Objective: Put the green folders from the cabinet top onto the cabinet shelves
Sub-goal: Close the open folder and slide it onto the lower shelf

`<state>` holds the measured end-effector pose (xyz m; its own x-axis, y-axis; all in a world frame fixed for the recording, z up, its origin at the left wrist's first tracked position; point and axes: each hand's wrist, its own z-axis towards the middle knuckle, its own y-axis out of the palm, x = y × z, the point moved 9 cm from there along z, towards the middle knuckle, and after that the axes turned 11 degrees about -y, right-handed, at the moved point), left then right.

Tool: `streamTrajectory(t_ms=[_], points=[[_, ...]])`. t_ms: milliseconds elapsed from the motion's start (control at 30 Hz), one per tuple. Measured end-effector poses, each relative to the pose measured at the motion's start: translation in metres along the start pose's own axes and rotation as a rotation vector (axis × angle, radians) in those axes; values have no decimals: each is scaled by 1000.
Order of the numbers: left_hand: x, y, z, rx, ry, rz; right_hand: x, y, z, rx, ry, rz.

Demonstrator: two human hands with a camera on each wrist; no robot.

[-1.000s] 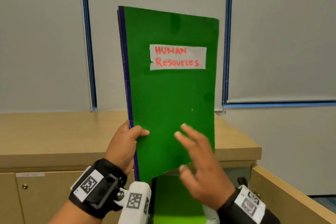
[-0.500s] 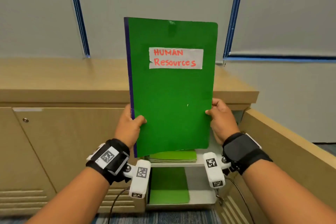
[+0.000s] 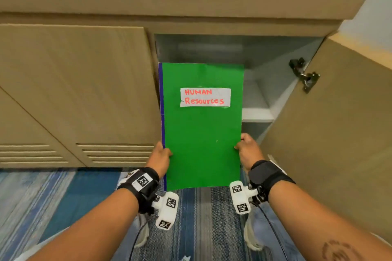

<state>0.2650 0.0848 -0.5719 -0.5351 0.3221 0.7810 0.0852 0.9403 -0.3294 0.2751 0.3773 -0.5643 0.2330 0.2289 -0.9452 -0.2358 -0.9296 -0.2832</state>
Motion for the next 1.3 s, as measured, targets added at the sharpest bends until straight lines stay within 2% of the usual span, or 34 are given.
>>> streamTrajectory(t_ms=[167, 533, 633, 767, 967, 1100, 1300], points=[[-54, 24, 42, -32, -105, 80, 71, 17, 11, -13, 123, -29], [-131, 61, 73, -54, -250, 157, 182, 44, 26, -113, 253, -216], [-154, 72, 87, -69, -302, 115, 209, 50, 33, -144, 294, -210], [-201, 87, 134, -69, -342, 103, 241, 58, 49, -160, 315, -171], [-190, 91, 137, -48, -341, 92, 237, 68, 54, -163, 327, -207], [-202, 96, 150, -58, -365, 80, 250, 75, 62, -159, 349, -176], [-208, 91, 181, -39, -392, 179, 251, 86, 120, -132, 279, -182]])
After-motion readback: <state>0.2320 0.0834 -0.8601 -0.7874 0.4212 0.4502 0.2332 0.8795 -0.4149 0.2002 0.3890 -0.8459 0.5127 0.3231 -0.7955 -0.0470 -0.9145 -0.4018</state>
